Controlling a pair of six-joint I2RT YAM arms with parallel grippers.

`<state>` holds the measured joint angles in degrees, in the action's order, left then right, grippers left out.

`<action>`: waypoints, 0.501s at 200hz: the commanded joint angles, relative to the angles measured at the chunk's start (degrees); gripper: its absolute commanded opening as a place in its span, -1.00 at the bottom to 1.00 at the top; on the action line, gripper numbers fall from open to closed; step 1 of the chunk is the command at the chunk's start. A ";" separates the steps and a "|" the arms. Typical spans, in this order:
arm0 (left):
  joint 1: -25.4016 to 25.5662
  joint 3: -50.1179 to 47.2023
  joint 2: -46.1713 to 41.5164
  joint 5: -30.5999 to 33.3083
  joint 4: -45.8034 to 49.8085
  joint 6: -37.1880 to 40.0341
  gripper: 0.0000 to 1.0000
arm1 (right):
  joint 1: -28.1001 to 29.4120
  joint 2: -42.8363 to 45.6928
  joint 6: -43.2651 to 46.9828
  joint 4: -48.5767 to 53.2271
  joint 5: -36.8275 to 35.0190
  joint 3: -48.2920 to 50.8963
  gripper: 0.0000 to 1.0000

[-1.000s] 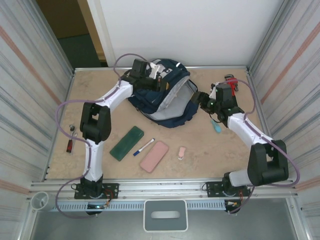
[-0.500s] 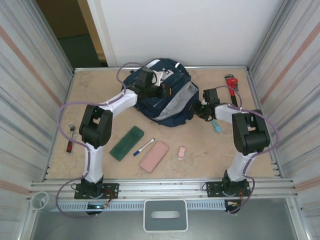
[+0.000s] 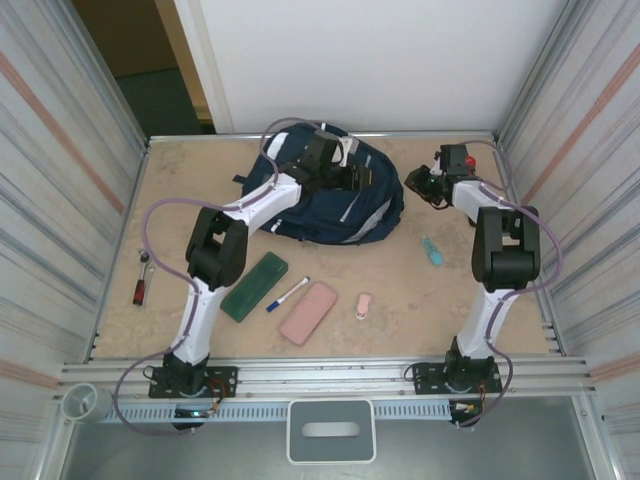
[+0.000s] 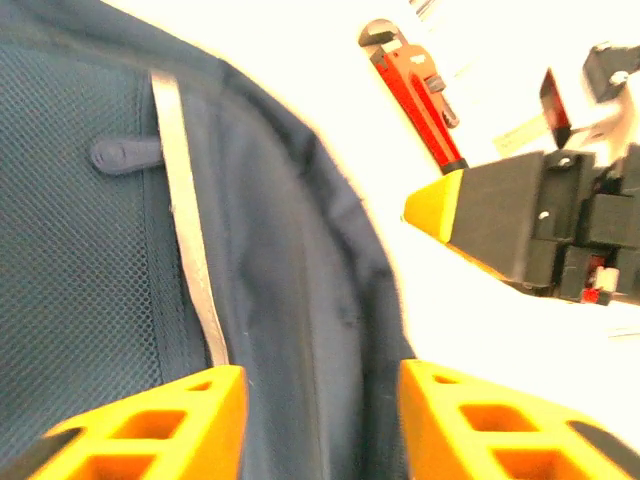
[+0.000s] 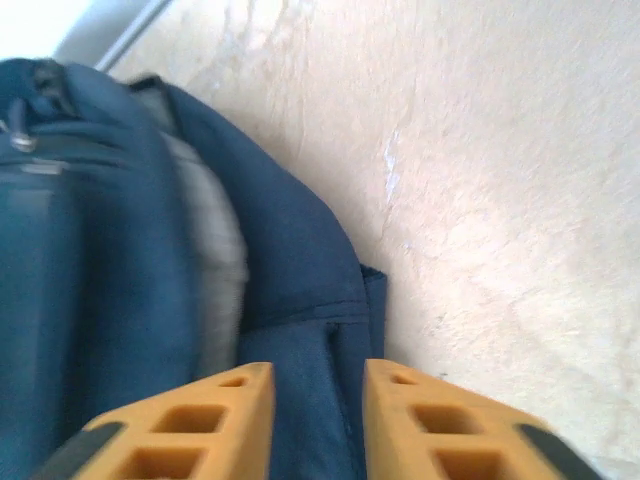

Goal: Pack the student bag

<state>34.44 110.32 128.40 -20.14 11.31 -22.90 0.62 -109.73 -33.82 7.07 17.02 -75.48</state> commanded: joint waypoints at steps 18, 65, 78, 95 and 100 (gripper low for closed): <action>-1.10 -17.04 -18.83 7.97 0.65 19.16 0.40 | 5.01 14.60 5.77 5.03 -5.37 7.87 -0.06; -7.28 -49.29 -40.04 17.50 -13.60 45.53 0.59 | 18.59 22.37 2.24 4.45 -8.99 20.26 0.17; -9.63 -53.03 -41.86 13.55 -13.38 54.41 0.53 | 20.54 21.63 1.00 3.31 -9.72 21.45 0.19; -9.83 -57.82 -42.70 14.04 -12.50 68.46 0.56 | 21.66 18.97 0.60 2.62 -12.80 20.92 0.19; -9.91 -58.60 -42.43 14.88 -11.66 71.86 0.57 | 21.70 17.93 0.67 3.03 -13.59 20.24 0.17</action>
<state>24.51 57.01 86.35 -6.22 0.01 24.53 22.20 -88.68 -31.46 9.80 8.91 -54.13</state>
